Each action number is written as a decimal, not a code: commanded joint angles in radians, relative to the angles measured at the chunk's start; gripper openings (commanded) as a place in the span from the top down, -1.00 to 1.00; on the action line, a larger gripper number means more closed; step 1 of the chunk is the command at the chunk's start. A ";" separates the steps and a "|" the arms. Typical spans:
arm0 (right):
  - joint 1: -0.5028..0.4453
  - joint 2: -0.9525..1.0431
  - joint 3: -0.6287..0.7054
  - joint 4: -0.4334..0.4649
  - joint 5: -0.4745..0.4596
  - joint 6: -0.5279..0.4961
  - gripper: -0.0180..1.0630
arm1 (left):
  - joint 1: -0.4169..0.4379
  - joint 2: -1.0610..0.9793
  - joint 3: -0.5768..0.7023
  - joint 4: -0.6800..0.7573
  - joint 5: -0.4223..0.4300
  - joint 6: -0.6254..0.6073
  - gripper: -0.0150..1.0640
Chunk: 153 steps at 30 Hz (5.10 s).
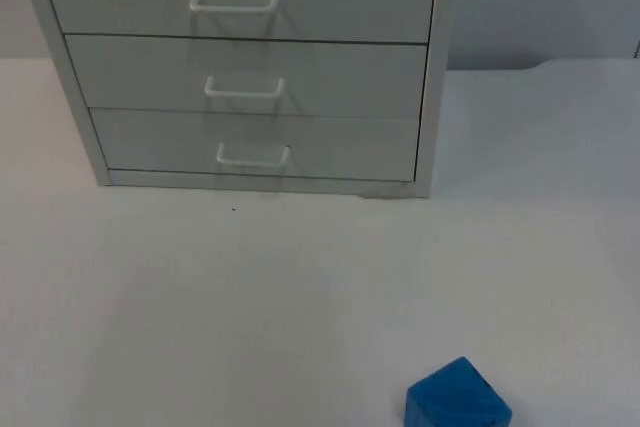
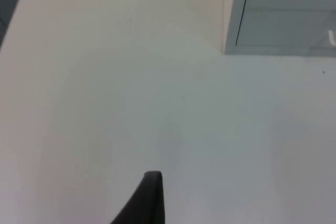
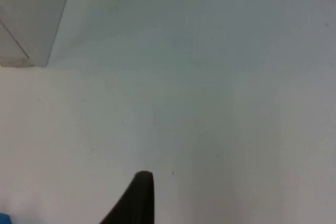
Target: Open the drawer with the left hand, place the block into the drawer with the right hand, then close the drawer with the left hand.
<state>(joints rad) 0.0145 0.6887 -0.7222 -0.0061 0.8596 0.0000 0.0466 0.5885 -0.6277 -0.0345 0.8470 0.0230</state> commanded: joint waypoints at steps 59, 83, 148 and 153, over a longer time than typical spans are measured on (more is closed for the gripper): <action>-0.008 0.291 -0.006 0.014 -0.060 -0.009 -0.98 | -0.566 0.946 -0.436 0.103 -0.139 0.521 -0.15; -0.008 0.291 -0.006 0.006 -0.064 -0.009 -0.98 | -0.626 1.239 -0.423 0.489 -0.373 0.523 0.13; -0.008 0.291 -0.006 0.006 -0.106 -0.009 -0.98 | -0.499 1.456 -0.466 0.610 -0.799 0.500 -0.04; -0.008 0.291 -0.006 0.006 -0.108 -0.009 -0.98 | -0.490 1.521 -0.466 0.627 -0.808 0.500 -0.04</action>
<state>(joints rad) 0.0127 0.9790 -0.7222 0.0000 0.7610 0.0000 -0.4500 2.0821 -1.0891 0.5897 0.0418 0.5327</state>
